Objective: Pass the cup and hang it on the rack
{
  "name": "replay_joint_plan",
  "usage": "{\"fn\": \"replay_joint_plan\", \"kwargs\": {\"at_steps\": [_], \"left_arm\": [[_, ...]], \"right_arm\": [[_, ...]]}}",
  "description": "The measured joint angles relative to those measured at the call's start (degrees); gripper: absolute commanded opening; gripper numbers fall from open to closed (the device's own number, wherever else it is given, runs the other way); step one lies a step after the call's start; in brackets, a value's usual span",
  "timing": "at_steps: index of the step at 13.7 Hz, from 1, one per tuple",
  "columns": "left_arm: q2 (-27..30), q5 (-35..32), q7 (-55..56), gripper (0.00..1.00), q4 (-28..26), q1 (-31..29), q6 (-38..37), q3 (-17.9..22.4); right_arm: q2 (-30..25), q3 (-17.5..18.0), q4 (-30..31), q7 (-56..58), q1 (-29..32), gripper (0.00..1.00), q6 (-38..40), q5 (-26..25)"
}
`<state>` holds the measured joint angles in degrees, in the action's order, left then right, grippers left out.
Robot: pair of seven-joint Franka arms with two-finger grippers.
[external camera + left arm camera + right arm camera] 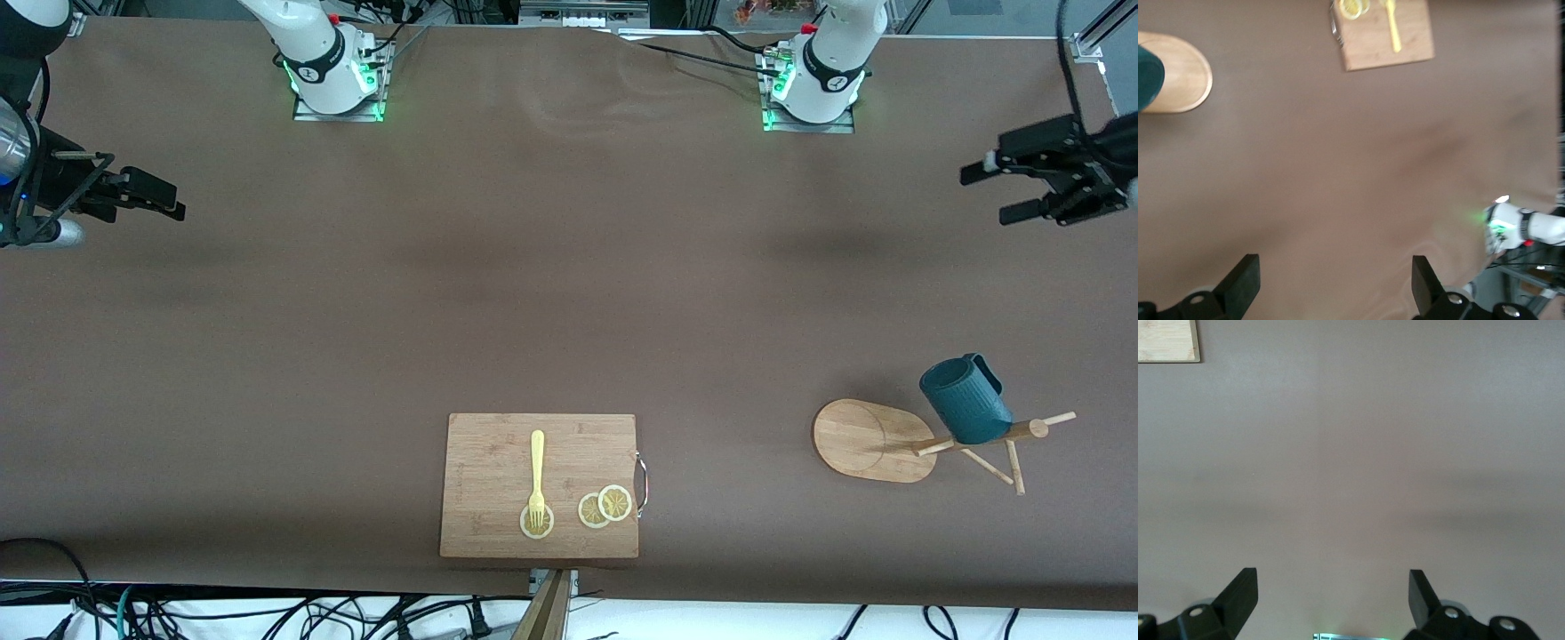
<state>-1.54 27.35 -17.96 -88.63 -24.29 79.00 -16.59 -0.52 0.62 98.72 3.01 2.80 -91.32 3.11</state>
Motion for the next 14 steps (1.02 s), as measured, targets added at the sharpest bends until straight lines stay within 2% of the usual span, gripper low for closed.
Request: {"fn": "replay_joint_plan", "kwargs": {"at_steps": [5, 7, 10, 14], "left_arm": [[7.1, -12.9, 14.7, 1.0, -4.6, 17.6, 3.3, 7.1], [9.0, -17.6, 20.5, 1.0, -6.7, 22.7, 4.6, 9.3], [9.1, -22.4, 26.5, 1.0, -7.7, 25.1, 6.5, 10.0], [7.0, -24.2, 26.0, 1.0, -7.6, 25.1, 8.6, 11.5]], "right_arm": [[0.0, 0.0, 0.0, 0.0, 0.0, 1.0, 0.0, 0.0], [0.0, 0.0, 0.0, 0.0, 0.0, 1.0, 0.0, 0.0], [0.0, 0.0, 0.0, 0.0, 0.0, 1.0, 0.0, 0.0], [0.0, 0.1, 0.0, 0.0, 0.0, 1.0, 0.0, 0.0]]}}
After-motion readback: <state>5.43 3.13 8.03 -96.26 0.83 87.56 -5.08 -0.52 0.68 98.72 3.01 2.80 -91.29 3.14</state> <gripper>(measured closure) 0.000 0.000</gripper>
